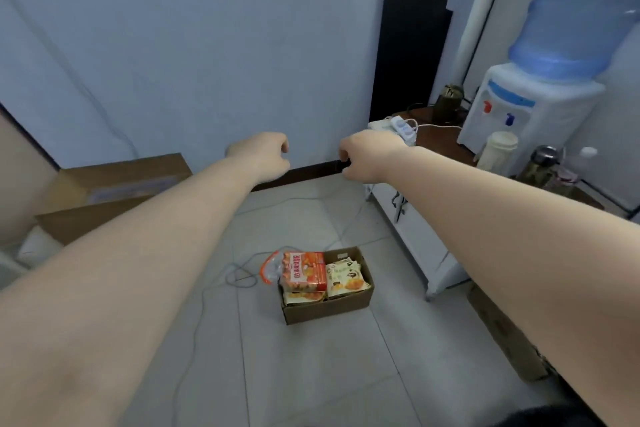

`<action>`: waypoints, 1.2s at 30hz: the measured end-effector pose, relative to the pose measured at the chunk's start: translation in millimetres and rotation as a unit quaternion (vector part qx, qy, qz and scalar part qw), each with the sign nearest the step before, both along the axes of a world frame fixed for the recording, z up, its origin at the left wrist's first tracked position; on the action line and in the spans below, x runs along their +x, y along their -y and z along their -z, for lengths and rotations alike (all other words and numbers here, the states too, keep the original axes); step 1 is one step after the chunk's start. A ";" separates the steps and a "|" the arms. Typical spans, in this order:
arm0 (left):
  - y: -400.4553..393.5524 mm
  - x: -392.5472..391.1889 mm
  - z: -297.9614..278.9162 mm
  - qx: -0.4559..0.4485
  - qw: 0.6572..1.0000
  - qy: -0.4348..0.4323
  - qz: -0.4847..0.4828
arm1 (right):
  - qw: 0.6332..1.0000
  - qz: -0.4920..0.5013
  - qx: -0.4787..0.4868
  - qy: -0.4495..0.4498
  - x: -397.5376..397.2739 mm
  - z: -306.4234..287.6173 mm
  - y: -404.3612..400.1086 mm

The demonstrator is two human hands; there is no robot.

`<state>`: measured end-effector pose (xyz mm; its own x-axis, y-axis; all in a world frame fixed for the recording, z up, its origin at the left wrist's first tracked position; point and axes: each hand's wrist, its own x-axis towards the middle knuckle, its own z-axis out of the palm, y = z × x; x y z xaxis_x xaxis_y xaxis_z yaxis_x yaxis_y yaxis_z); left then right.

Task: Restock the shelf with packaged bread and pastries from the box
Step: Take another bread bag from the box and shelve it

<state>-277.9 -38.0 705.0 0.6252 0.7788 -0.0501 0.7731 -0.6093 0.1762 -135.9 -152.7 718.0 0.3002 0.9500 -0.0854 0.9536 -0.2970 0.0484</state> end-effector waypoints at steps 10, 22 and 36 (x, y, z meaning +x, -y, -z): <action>-74.1 7.7 104.4 -0.149 0.984 -0.025 -0.094 | 0.985 -0.090 -0.119 -0.088 19.6 100.2 -123.2; -154.8 81.9 263.8 -0.322 0.909 0.009 -0.265 | 0.945 -0.089 -0.244 -0.199 116.9 243.3 -264.4; -150.4 104.1 602.8 -0.566 0.635 0.104 -0.515 | 0.882 -0.009 -0.336 -0.331 98.5 602.0 -311.2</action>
<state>-173.8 112.4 102.2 -0.1018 0.3182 -0.9425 0.5461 0.8098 0.2144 -37.4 158.4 115.9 -0.0425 0.6223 -0.7816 0.8431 -0.3974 -0.3623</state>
